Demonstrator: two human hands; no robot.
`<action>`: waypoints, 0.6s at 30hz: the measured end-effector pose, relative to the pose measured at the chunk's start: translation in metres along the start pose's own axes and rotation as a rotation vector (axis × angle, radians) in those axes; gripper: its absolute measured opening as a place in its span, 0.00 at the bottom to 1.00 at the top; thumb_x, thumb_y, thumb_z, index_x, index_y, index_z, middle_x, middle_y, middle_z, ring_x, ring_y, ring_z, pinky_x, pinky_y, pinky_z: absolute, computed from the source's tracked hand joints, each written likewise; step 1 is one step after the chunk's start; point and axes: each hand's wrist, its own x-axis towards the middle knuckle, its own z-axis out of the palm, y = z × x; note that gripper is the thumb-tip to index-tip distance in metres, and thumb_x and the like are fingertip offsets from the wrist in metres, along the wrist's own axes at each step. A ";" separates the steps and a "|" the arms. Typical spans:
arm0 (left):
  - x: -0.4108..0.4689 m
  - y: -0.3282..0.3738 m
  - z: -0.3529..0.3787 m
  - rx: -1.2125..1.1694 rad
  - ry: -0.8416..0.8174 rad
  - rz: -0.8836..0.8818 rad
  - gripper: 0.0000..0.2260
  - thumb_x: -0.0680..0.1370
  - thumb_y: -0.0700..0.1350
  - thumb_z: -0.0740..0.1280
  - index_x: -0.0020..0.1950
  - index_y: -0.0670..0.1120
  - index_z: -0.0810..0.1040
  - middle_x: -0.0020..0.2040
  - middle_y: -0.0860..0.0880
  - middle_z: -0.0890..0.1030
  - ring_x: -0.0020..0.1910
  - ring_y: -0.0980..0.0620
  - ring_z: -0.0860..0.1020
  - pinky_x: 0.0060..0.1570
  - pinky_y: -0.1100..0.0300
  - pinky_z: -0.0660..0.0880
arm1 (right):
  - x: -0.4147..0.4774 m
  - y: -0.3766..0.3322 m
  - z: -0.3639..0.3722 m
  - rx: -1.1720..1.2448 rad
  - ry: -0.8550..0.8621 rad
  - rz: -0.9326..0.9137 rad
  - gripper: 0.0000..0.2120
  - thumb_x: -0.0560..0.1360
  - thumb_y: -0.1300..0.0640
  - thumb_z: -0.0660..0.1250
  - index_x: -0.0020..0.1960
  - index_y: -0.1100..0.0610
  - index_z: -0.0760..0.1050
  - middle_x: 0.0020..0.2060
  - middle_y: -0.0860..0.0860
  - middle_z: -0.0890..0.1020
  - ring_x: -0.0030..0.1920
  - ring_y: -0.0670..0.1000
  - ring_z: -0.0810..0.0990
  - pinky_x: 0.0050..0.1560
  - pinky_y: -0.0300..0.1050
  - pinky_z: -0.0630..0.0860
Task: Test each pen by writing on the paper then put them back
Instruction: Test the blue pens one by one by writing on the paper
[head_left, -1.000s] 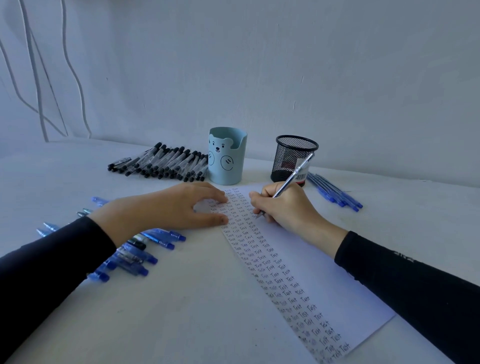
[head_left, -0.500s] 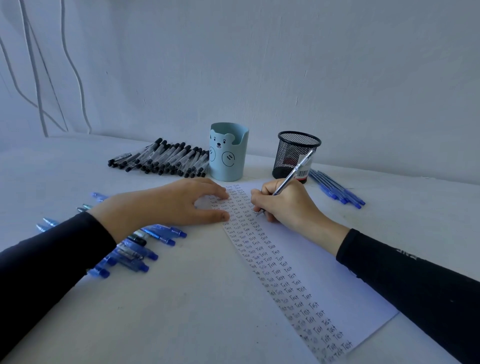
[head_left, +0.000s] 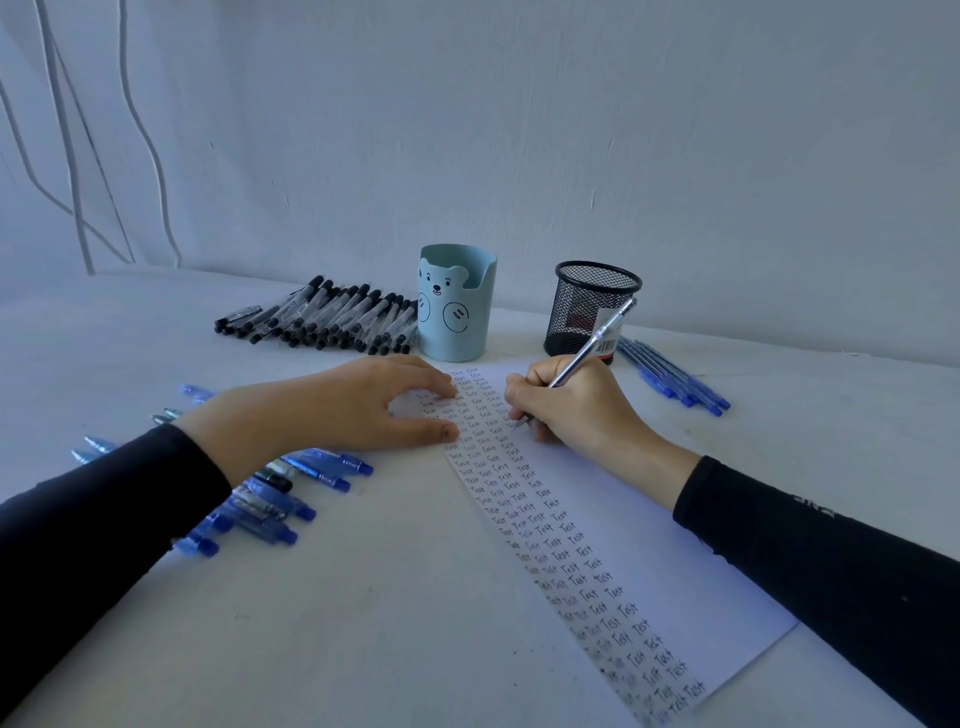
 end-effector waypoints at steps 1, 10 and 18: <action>0.000 0.000 0.000 0.004 0.001 0.000 0.32 0.68 0.70 0.61 0.70 0.59 0.71 0.69 0.61 0.69 0.66 0.62 0.68 0.58 0.71 0.65 | 0.000 0.000 0.000 -0.001 -0.001 0.000 0.20 0.77 0.59 0.69 0.28 0.62 0.72 0.25 0.48 0.80 0.30 0.53 0.75 0.30 0.41 0.74; 0.000 0.001 0.000 0.004 0.001 -0.006 0.32 0.69 0.70 0.61 0.70 0.59 0.70 0.69 0.61 0.69 0.66 0.62 0.68 0.57 0.71 0.65 | -0.001 0.000 0.000 -0.001 -0.010 0.000 0.19 0.77 0.60 0.69 0.29 0.66 0.72 0.25 0.49 0.80 0.30 0.53 0.75 0.31 0.42 0.75; 0.000 0.001 0.000 0.006 0.004 -0.006 0.32 0.68 0.70 0.61 0.70 0.59 0.70 0.69 0.61 0.69 0.67 0.61 0.68 0.60 0.68 0.66 | -0.002 -0.002 0.000 -0.009 -0.022 -0.014 0.21 0.77 0.59 0.68 0.27 0.60 0.70 0.21 0.46 0.77 0.35 0.57 0.79 0.33 0.44 0.76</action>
